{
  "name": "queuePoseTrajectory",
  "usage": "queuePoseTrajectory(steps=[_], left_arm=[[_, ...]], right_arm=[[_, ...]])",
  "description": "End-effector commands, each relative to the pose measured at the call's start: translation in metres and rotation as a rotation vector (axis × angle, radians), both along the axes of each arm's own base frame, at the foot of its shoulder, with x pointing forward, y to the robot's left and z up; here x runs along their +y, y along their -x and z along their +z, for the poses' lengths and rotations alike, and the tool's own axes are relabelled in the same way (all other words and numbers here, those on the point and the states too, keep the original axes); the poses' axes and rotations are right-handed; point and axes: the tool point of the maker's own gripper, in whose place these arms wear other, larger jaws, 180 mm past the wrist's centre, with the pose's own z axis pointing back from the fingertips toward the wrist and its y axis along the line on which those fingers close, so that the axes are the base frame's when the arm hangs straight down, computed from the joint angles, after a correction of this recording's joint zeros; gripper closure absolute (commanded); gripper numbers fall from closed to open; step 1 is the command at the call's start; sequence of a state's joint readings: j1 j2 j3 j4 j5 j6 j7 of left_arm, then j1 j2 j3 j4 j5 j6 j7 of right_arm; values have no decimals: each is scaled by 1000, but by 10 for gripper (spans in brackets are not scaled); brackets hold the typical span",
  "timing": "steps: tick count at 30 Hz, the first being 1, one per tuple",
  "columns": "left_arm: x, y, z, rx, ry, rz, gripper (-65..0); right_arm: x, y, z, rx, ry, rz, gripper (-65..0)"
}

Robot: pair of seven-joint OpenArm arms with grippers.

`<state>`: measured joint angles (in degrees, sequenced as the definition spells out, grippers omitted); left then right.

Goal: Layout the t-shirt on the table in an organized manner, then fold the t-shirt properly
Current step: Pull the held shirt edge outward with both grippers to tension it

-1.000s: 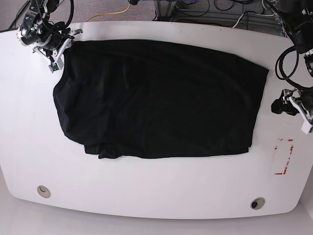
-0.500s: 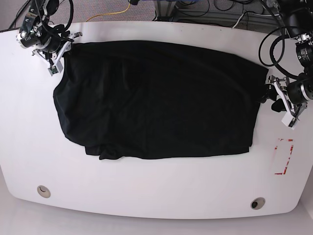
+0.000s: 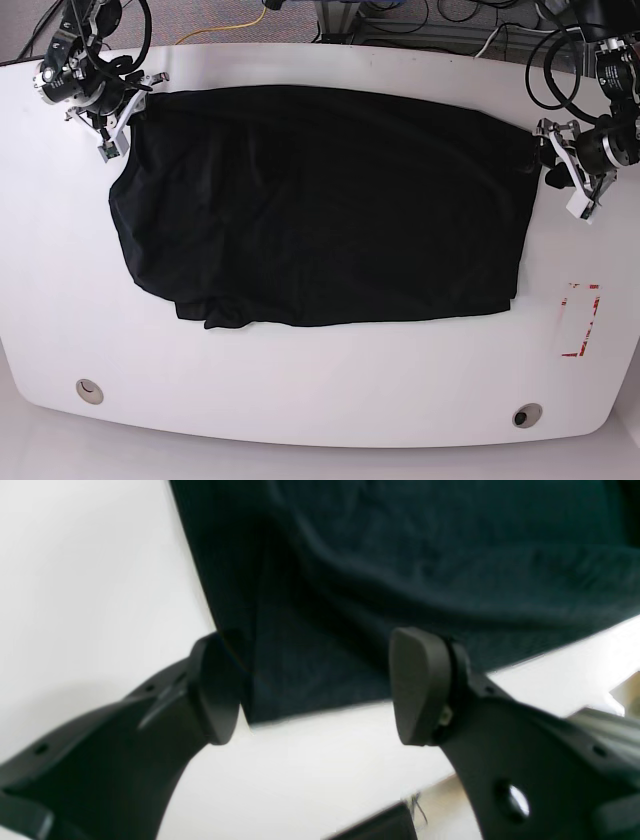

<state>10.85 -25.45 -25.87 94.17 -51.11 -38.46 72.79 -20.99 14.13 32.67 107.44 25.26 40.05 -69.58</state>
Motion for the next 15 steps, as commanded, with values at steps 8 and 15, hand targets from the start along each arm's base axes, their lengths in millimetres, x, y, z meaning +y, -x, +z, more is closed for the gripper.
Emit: queuePoseTrajectory(steps=[8,15], left_arm=[[18,-1,13,-47,-10,49,-422],[19,0,12,-43,-12,50,-422]], right_arm=[[3,-19,36,-121,52,43,-571],[-26,-12,52,-197,14,-127,-536]])
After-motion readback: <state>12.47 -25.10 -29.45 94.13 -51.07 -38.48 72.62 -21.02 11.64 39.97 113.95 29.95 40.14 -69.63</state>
